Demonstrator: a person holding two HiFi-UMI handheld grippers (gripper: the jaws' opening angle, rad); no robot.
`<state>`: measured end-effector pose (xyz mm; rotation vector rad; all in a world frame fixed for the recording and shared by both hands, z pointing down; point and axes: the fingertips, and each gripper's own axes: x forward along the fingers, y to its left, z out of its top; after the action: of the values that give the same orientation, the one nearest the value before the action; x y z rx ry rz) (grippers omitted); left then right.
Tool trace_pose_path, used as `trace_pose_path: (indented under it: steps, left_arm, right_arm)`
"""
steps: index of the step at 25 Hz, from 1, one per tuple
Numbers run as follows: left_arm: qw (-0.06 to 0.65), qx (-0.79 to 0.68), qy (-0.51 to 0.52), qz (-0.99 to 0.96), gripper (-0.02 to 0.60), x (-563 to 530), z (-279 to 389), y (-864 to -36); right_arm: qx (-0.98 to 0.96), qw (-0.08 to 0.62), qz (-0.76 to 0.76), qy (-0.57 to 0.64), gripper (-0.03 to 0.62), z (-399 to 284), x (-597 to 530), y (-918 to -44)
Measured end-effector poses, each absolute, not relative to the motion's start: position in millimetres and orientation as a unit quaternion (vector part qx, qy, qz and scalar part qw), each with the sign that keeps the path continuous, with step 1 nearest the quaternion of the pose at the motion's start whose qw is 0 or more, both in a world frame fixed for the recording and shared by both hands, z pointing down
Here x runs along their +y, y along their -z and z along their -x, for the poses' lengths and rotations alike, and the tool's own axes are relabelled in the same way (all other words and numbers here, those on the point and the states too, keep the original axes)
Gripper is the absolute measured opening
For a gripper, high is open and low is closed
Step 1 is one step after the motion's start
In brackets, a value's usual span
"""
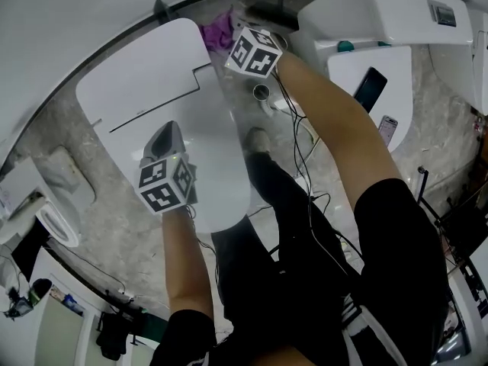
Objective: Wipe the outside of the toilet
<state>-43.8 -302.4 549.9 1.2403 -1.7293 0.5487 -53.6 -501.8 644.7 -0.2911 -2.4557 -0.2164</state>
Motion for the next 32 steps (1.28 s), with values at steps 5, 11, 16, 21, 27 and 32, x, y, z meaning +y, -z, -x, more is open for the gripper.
trace_pose_path:
  steps: [5,11,16,21,27,32]
  left_arm:
    - [0.456,-0.709,-0.213,-0.494,0.009,-304.0,47.6,-561.1]
    - [0.457,-0.705,-0.217,-0.496,0.009,-301.1,46.0,-576.1]
    - [0.464,-0.699,-0.224,-0.496,0.009,-291.3,37.1,-589.2]
    - [0.466,-0.693,-0.23,-0.5,0.009,-287.0,26.0,-594.0]
    - [0.463,-0.688,-0.235,-0.507,0.009,-283.5,20.7,-589.6]
    - [0.466,-0.676,-0.245,-0.515,0.009,-280.0,12.3,-591.2]
  right_arm:
    - [-0.921,0.344,0.141,0.121,0.121,57.1,-503.9,-664.5]
    - [-0.917,0.354,0.145,0.11,0.121,56.4,-504.7,-682.3]
    - [-0.924,0.348,0.125,0.094,0.12,56.4,-507.5,-686.1]
    - [-0.912,0.376,0.126,0.11,0.12,50.0,-504.0,-708.5]
    - [-0.903,0.389,0.139,0.12,0.118,40.4,-490.2,-715.2]
    - [-0.897,0.394,0.159,0.121,0.118,22.1,-465.3,-718.7]
